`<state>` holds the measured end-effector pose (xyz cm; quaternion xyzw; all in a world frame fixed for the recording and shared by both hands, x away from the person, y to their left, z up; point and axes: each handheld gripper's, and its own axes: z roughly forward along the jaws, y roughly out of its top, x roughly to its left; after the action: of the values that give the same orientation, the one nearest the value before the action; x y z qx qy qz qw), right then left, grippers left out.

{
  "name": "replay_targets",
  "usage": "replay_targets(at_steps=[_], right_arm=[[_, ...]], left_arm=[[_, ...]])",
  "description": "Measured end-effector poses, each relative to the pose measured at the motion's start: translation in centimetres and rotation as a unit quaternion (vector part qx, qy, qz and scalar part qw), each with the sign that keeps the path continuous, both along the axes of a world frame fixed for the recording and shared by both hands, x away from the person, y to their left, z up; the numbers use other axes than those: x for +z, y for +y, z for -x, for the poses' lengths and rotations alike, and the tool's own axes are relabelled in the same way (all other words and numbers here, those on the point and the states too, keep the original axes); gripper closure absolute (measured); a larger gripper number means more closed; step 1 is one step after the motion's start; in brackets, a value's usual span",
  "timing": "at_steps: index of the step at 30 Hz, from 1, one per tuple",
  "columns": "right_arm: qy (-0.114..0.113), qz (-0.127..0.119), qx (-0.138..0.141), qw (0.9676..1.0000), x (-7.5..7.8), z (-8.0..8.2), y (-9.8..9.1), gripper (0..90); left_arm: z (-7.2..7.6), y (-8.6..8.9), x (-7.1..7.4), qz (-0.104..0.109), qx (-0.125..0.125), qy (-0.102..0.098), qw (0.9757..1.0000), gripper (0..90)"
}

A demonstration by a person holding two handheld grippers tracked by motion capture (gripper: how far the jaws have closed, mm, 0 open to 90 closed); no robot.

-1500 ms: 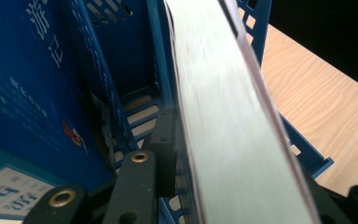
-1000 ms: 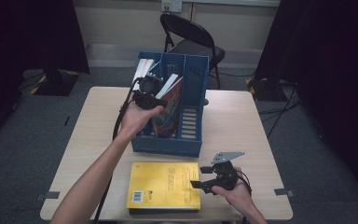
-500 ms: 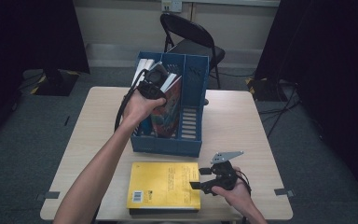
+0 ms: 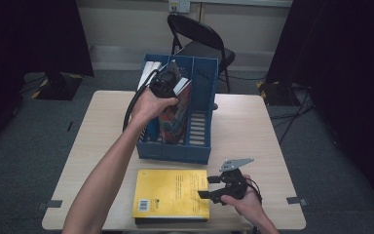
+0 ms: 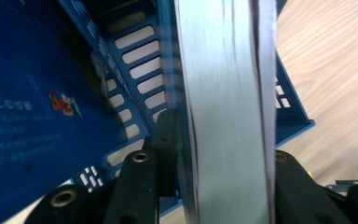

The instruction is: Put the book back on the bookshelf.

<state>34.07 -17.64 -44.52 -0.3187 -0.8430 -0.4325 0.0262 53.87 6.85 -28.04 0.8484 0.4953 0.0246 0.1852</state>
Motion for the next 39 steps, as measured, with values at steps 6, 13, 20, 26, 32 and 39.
replay_targets(at_steps=[6,13,20,26,32,39], right_arm=[[0.0,0.0,0.0,1.0,0.0,0.0,0.0,26.7],[-0.001,-0.002,0.001,1.0,0.0,0.0,-0.1,26.7],[0.002,0.0,0.0,1.0,-0.1,-0.1,0.0,26.7],[0.003,0.002,0.003,1.0,-0.3,-0.1,0.1,26.1],[0.005,0.001,0.004,1.0,-0.4,-0.2,0.0,26.2],[0.003,-0.004,0.001,1.0,-0.2,-0.2,-0.4,26.2]], left_arm=[[-0.3,-1.0,-0.5,-0.03,0.006,0.004,0.9995,70.8],[-0.9,0.3,-0.5,-0.013,0.036,0.002,0.9993,73.8],[-2.0,0.4,-0.5,-0.006,0.064,-0.009,0.9979,73.9],[-3.3,-0.4,-0.1,-0.01,0.078,-0.032,0.9964,74.0],[-4.4,-0.4,0.2,-0.01,0.097,-0.056,0.9936,74.0],[-5.0,-0.3,-0.4,-0.01,0.109,-0.052,0.9926,73.7]])
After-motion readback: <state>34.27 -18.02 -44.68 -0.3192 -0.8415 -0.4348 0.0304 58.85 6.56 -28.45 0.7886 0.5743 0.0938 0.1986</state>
